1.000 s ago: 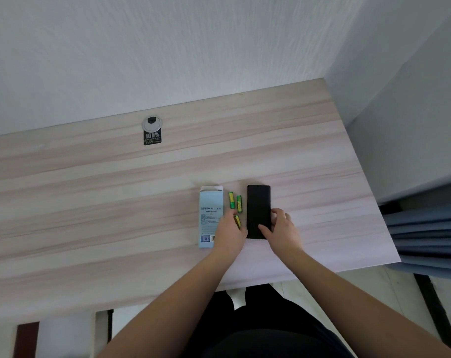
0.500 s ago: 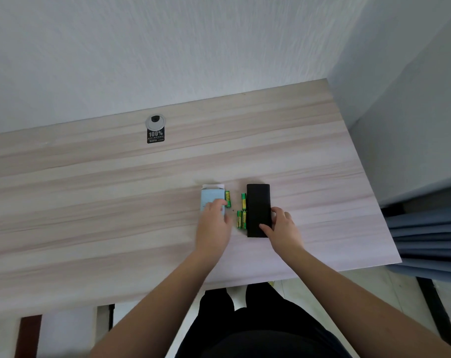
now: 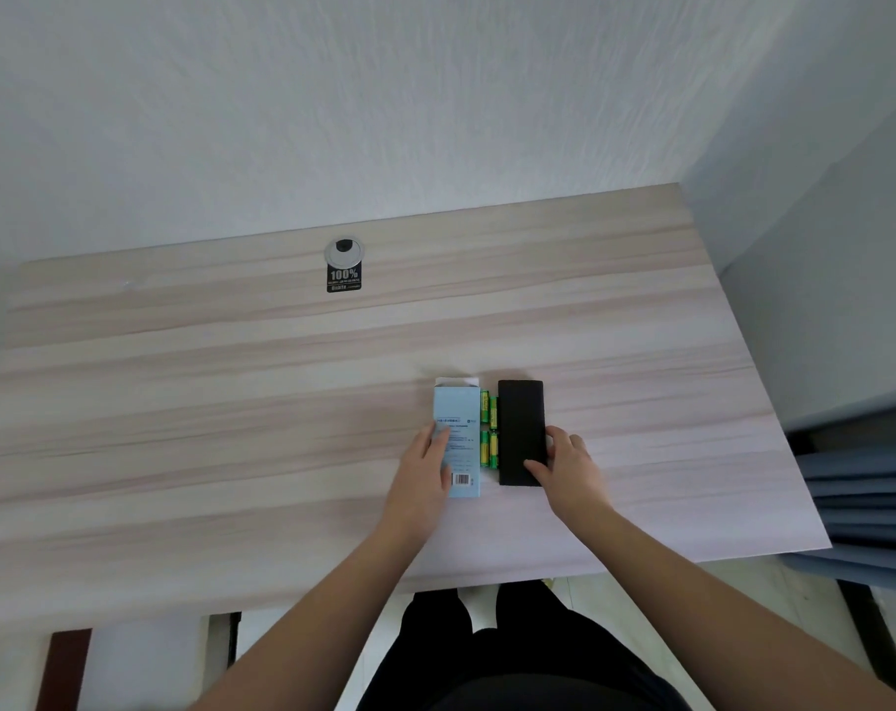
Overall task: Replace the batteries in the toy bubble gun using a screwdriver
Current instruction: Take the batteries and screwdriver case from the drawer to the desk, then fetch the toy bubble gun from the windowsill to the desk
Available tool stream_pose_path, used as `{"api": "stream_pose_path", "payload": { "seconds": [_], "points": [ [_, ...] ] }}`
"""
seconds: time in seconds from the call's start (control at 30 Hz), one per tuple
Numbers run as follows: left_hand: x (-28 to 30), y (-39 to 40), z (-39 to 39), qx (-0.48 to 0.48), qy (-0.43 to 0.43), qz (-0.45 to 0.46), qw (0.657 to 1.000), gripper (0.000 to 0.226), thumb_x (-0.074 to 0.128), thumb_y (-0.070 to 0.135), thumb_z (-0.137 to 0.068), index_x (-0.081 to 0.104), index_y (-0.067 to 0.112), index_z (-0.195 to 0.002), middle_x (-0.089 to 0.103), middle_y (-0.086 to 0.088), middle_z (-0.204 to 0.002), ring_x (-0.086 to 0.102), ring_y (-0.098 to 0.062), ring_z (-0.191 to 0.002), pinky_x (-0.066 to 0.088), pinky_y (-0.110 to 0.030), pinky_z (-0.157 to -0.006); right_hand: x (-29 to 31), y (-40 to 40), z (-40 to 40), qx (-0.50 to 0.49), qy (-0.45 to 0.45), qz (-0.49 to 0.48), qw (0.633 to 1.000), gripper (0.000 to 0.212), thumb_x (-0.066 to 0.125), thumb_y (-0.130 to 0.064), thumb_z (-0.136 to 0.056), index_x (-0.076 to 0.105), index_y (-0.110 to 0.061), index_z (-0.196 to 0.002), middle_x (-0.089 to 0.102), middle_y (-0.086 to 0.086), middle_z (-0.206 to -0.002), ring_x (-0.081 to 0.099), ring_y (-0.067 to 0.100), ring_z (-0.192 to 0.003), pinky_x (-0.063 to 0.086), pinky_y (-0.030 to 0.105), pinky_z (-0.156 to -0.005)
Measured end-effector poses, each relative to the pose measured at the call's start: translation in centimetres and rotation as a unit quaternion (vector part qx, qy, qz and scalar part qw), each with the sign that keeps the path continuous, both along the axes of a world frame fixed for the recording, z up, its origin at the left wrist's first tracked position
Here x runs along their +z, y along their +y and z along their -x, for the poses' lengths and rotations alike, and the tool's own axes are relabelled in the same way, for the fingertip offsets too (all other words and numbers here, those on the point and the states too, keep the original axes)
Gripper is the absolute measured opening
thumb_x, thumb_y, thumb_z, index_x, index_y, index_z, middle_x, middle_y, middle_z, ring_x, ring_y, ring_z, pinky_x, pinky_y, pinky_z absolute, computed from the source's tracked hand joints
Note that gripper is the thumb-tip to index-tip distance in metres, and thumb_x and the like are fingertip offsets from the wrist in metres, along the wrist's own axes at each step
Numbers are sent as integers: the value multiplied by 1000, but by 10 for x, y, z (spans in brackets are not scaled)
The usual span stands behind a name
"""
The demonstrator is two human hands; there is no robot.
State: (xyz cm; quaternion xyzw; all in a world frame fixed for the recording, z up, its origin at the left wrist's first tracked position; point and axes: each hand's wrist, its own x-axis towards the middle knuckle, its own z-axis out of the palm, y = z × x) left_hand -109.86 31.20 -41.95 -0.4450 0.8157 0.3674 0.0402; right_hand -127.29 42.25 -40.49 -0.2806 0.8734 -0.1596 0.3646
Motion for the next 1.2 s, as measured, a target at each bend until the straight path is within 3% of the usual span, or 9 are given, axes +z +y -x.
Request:
{"api": "stream_pose_path", "payload": {
  "seconds": [0.33, 0.47, 0.6, 0.77, 0.97, 1.2],
  "points": [
    [0, -3, -24, -43, -3, -4, 999, 50, 46, 19, -100, 32, 21, -148, 14, 2, -158, 28, -19, -140, 44, -33, -106, 8, -4, -24, 0, 11, -28, 1000, 47, 55, -28, -96, 38, -18, -138, 47, 8, -121, 57, 25, -104, 50, 34, -85],
    [11, -14, -32, -62, 20, -13, 998, 42, 52, 21, -97, 44, 17, -138, 29, 1, -147, 38, -19, -133, 47, -35, -103, 20, 0, -34, -10, 24, -33, 999, 45, 48, -30, -99, 36, -19, -140, 47, 8, -129, 57, 24, -107, 51, 35, -88],
    [37, -33, -30, -125, 28, 86, 988, 31, 50, 26, -96, 53, 18, -126, 49, 3, -128, 50, -15, -115, 48, -31, -97, 44, 4, -41, -5, 58, -34, 998, 44, 44, -38, -99, 40, -20, -140, 44, 5, -137, 53, 23, -116, 48, 35, -92],
    [69, -56, -19, -255, 37, 194, 947, 32, 48, 36, -94, 57, 24, -123, 54, 7, -123, 53, -15, -110, 39, -33, -99, 81, 11, -55, 36, 131, -37, 990, 43, 38, -43, -100, 46, -22, -136, 47, 0, -135, 48, 19, -121, 41, 33, -100],
    [102, -51, 4, -358, 99, 300, 879, 44, 40, 47, -85, 66, 24, -113, 61, 4, -113, 61, -21, -102, 47, -43, -93, 116, 43, -64, 14, 238, -12, 971, 43, 36, -46, -99, 51, -22, -132, 50, -5, -134, 48, 18, -121, 36, 32, -102],
    [172, 6, 46, -413, 145, 339, 833, 49, 38, 54, -88, 60, 26, -121, 58, 4, -123, 54, -19, -115, 39, -52, -103, 160, 94, -52, -65, 354, 42, 932, 48, 34, -47, -95, 65, -16, -113, 65, 1, -116, 63, 23, -104, 50, 37, -87]
  ]
}}
